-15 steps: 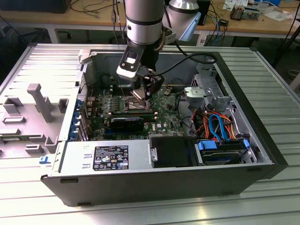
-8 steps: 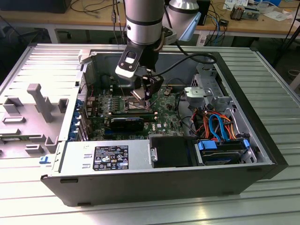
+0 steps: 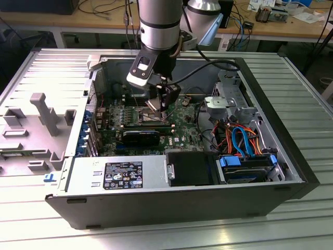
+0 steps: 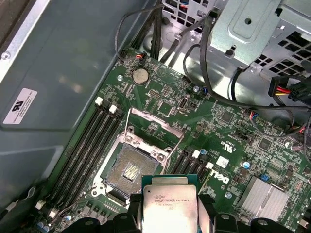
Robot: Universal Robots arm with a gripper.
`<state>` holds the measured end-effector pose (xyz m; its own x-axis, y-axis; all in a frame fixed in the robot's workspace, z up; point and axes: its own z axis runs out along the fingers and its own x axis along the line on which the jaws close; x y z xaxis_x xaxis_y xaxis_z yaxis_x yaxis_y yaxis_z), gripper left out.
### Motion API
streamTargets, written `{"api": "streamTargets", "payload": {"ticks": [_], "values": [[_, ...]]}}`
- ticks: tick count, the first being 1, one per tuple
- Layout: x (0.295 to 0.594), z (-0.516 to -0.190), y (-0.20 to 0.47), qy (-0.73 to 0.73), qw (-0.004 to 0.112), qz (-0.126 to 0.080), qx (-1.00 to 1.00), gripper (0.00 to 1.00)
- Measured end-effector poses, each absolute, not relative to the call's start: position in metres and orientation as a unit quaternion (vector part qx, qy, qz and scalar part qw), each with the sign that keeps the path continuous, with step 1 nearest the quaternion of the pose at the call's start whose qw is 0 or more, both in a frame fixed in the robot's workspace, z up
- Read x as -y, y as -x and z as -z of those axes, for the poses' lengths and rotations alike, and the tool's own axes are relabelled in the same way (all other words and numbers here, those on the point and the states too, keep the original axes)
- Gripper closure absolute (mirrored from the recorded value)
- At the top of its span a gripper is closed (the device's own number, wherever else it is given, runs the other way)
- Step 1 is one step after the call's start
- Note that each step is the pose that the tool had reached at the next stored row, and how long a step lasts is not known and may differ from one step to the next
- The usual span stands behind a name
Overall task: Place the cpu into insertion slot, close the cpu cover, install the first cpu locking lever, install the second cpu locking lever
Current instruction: 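Place the cpu into insertion slot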
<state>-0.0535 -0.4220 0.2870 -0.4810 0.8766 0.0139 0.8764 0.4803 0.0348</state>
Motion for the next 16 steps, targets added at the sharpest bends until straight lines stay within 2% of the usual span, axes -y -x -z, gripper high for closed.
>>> {"api": "streamTargets", "payload": {"ticks": [16], "values": [[0.422, -0.2851, 0.0535, -0.563, 0.004, -0.018, -0.827, 0.46]]}}
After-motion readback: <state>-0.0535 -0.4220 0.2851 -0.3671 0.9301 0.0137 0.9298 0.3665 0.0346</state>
